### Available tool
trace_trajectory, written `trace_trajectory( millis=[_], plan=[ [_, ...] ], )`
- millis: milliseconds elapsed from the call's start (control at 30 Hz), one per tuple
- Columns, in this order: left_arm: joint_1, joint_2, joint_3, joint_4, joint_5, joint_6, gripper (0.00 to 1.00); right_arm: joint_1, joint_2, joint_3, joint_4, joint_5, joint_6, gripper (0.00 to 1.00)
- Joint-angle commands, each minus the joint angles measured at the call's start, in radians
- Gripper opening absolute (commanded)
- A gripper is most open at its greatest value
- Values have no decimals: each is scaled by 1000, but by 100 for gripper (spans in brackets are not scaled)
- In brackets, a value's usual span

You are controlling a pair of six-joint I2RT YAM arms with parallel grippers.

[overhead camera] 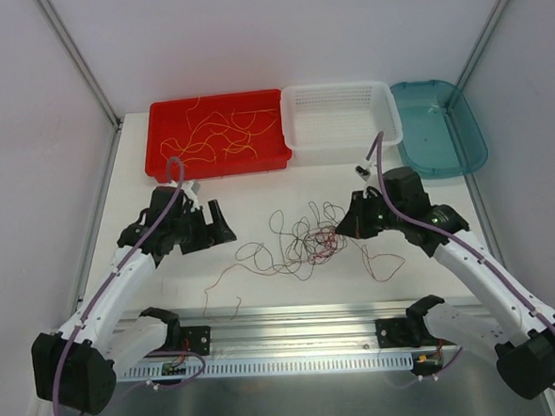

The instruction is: Untangle the cables

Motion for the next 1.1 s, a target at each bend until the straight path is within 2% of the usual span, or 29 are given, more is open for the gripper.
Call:
trace_trajectory(
  millis=[0, 233, 467, 567, 700, 733, 800, 833, 933, 967, 1067],
  plan=[
    [-96, -18, 16, 80, 109, -37, 87, 52, 28, -31, 141, -24, -11, 1],
    [-372, 67, 97, 188, 69, -56, 85, 115, 81, -49, 209, -23, 23, 1],
    [-541, 216, 189, 294, 43, -91, 79, 160, 80, -48, 235, 18, 38, 1],
    [-576, 290, 228, 298, 22, -115, 76, 181, 83, -43, 234, 43, 43, 1],
    [-611, 368, 246, 301, -8, -157, 64, 203, 75, -41, 232, 72, 52, 1],
    [-616, 380, 246, 300, -12, -163, 56, 204, 74, -41, 232, 77, 52, 1],
    [-621, 405, 240, 300, -31, -183, 48, 206, 60, -43, 229, 88, 55, 1],
    [-622, 413, 235, 300, -38, -191, 36, 206, 54, -41, 227, 89, 57, 1],
    [-621, 430, 220, 300, -87, -206, 12, 206, 34, -37, 208, 94, 49, 1],
    [-621, 428, 215, 297, -106, -209, 0, 206, 28, -31, 197, 106, 43, 1],
    [-589, 397, 192, 275, -179, -217, 0, 206, -6, -17, 94, 189, 9, 1]
  ],
)
